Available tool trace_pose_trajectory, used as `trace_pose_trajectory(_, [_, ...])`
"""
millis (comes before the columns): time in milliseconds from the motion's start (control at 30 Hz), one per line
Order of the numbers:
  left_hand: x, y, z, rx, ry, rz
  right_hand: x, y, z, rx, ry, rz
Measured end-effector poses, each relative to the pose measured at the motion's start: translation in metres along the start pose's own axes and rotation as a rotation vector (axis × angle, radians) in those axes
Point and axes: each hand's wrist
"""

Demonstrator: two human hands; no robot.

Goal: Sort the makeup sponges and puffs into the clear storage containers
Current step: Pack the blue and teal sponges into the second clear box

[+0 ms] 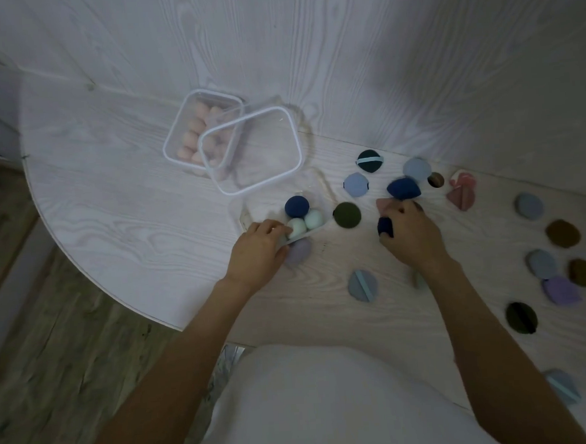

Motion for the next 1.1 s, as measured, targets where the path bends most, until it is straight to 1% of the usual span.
trace_pose_trajectory(67, [0.0,0.002,0.0,0.009,-0.004,-0.018,-0.021,0.001,0.014,-0.013,-0.176,-0.127])
trace_pose_trajectory(133, [0.0,0.004,0.001,0.024,-0.001,-0.03,-0.038,-0.007,0.041,-0.082,-0.414,-0.217])
trace_pose_trajectory(200, [-0.001,0.005,0.002,0.041,-0.002,-0.038,-0.039,-0.024,0.072,-0.178,-0.562,-0.208])
trace_pose_trajectory(233, [-0.001,0.004,0.002,0.049,-0.006,-0.043,-0.034,-0.033,0.087,-0.217,-0.577,-0.182])
trace_pose_trajectory(333, [-0.002,0.004,0.003,0.063,-0.023,-0.049,-0.007,-0.059,0.118,-0.334,-0.444,-0.081])
trace_pose_trajectory(500, [-0.003,0.005,0.005,0.069,-0.039,-0.003,0.028,-0.079,0.128,-0.514,0.005,0.012])
trace_pose_trajectory(567, [-0.003,0.005,0.008,0.074,-0.045,0.004,0.029,-0.079,0.127,-0.512,0.076,0.033])
trace_pose_trajectory(667, [-0.005,0.006,0.009,0.068,-0.036,-0.003,0.026,-0.077,0.125,-0.515,0.095,0.0])
trace_pose_trajectory(733, [-0.006,0.007,0.008,0.053,-0.019,-0.004,0.021,-0.074,0.123,-0.492,0.042,-0.014])
trace_pose_trajectory(833, [-0.006,0.007,0.006,0.058,-0.033,0.005,0.014,-0.066,0.113,-0.478,-0.127,-0.031])
trace_pose_trajectory(900, [-0.004,0.006,0.006,0.028,-0.041,0.009,0.007,-0.057,0.099,-0.464,-0.272,-0.124])
trace_pose_trajectory(967, [-0.002,0.003,0.002,-0.026,-0.055,0.03,-0.001,-0.044,0.076,-0.377,-0.361,-0.272])
trace_pose_trajectory(1033, [-0.002,0.001,-0.002,-0.075,-0.081,0.05,-0.006,-0.034,0.046,-0.251,-0.327,-0.395])
trace_pose_trajectory(1100, [-0.003,-0.001,-0.004,-0.093,-0.099,0.073,-0.007,-0.03,0.014,-0.119,-0.239,-0.466])
Point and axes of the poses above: each hand's wrist, its own y-axis away from the middle knuckle, its own x-axis out of the palm, z = x × y, and after that the axes turned 9 degrees about -x, right-handed
